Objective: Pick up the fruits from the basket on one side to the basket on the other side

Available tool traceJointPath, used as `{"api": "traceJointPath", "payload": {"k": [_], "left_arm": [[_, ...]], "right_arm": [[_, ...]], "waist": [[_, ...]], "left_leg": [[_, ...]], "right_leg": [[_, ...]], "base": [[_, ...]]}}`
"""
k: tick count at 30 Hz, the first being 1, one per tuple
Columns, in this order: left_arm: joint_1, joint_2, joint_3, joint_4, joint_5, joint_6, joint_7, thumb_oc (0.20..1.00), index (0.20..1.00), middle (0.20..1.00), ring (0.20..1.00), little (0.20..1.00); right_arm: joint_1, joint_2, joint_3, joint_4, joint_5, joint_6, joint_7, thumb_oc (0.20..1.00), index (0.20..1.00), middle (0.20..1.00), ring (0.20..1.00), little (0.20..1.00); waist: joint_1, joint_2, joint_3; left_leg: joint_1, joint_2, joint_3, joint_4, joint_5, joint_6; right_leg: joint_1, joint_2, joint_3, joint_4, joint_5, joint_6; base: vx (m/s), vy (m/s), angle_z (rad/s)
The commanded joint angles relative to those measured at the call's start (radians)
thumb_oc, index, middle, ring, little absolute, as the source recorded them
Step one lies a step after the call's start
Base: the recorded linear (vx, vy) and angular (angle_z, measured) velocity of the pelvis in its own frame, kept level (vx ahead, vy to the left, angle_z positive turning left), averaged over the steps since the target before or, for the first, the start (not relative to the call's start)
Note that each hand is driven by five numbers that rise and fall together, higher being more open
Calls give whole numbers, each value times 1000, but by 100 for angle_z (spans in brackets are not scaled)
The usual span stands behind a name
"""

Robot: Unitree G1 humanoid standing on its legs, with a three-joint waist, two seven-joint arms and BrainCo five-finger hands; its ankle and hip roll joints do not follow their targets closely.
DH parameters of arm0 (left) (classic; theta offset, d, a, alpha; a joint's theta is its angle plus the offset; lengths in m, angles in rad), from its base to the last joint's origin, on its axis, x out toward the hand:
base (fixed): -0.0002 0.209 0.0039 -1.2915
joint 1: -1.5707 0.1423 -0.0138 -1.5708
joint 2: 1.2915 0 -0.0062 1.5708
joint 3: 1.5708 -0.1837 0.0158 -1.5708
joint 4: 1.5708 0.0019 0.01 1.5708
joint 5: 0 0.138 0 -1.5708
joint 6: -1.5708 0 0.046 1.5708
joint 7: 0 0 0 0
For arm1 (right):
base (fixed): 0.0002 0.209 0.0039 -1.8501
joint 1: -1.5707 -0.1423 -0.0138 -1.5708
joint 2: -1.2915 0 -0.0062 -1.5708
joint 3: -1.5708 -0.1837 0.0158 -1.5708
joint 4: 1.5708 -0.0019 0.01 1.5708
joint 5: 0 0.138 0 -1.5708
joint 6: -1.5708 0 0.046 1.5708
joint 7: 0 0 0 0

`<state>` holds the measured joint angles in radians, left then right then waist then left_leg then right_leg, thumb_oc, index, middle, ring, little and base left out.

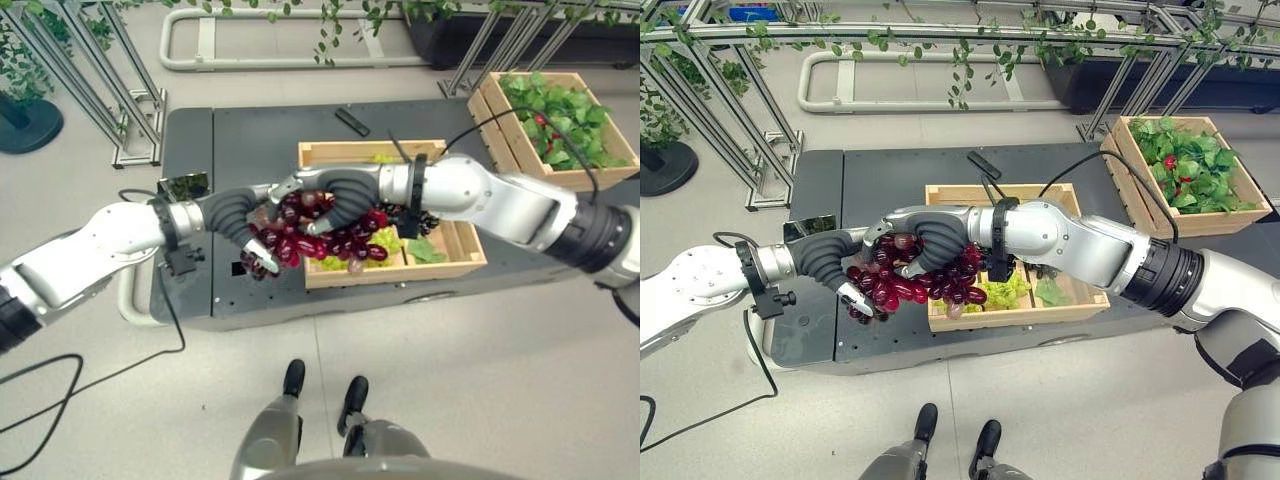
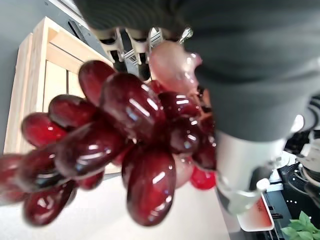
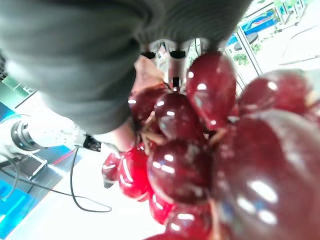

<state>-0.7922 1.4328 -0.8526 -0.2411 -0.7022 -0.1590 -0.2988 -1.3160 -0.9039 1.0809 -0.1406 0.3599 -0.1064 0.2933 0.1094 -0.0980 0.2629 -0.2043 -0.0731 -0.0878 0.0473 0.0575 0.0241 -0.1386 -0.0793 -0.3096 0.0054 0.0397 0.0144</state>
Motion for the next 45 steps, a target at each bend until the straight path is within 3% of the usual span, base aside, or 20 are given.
{"api": "traceJointPath", "payload": {"k": [1, 12, 13, 14, 15, 18, 19, 20, 45], "left_arm": [[-24, -46, -9, -9, -43, -37, -1, 1000, 1000, 1000, 1000, 1000], [-140, -106, -149, 8, -41, -9, -23, 1000, 1000, 1000, 1000, 1000], [-159, -122, -178, 9, -51, -4, -27, 721, 721, 721, 721, 721], [-163, -122, -182, 10, -52, -4, -27, 649, 649, 649, 649, 649], [-187, -135, -212, 7, -57, 3, -33, 482, 482, 482, 482, 482], [-212, -144, -243, 8, -58, 10, -38, 379, 379, 379, 379, 379], [-217, -147, -251, 7, -60, 10, -39, 241, 241, 241, 241, 241], [-223, -150, -259, 7, -60, 13, -41, 200, 200, 200, 200, 200], [-152, -189, -205, -14, -70, 23, -30, 200, 200, 200, 200, 200]], "right_arm": [[-105, 64, 18, -42, 2, -63, -42, 200, 200, 200, 200, 200], [-131, 174, 3, 6, -54, -67, -72, 200, 200, 200, 200, 200], [-143, 198, 6, 10, -62, -72, -79, 200, 200, 200, 200, 200], [-142, 198, 5, 10, -62, -72, -79, 200, 200, 200, 200, 200], [-153, 215, 2, 15, -72, -74, -88, 200, 200, 200, 200, 200], [-167, 230, 5, 22, -98, -76, -94, 200, 200, 200, 200, 200], [-172, 234, 6, 22, -108, -78, -98, 200, 200, 200, 200, 200], [-179, 238, 5, 21, -113, -80, -101, 200, 200, 200, 200, 200], [-273, 315, -19, 27, -201, -99, -146, 200, 200, 200, 200, 200]], "waist": [[12, -37, -78], [15, -37, -87], [15, -37, -87], [16, -38, -87], [15, -36, -88], [16, -37, -88], [16, -37, -88], [15, -36, -88], [20, -40, -105]], "left_leg": [[16, 5, 53, 41, -56, -28], [27, 3, 48, 35, -55, -25], [28, 3, 47, 33, -55, -25], [28, 3, 47, 32, -55, -25], [28, 3, 47, 31, -54, -25], [29, 3, 46, 32, -54, -24], [29, 2, 46, 32, -54, -24], [30, 2, 46, 31, -54, -24], [34, 0, 44, 27, -56, -22]], "right_leg": [[4, -84, 5, 33, 29, 105], [13, -83, -1, 33, 27, 105], [13, -83, -2, 33, 27, 105], [13, -83, -2, 33, 26, 105], [13, -83, -2, 33, 27, 105], [14, -84, -3, 34, 27, 105], [14, -83, -3, 34, 27, 105], [14, -83, -2, 33, 28, 105], [20, -82, -3, 27, 26, 102]], "base": [[0, 0, 0], [0, 0, 0], [0, 0, 0], [0, 0, 0], [0, 0, 0], [0, 0, 0], [0, 0, 0], [0, 0, 0], [0, 0, 0]]}}
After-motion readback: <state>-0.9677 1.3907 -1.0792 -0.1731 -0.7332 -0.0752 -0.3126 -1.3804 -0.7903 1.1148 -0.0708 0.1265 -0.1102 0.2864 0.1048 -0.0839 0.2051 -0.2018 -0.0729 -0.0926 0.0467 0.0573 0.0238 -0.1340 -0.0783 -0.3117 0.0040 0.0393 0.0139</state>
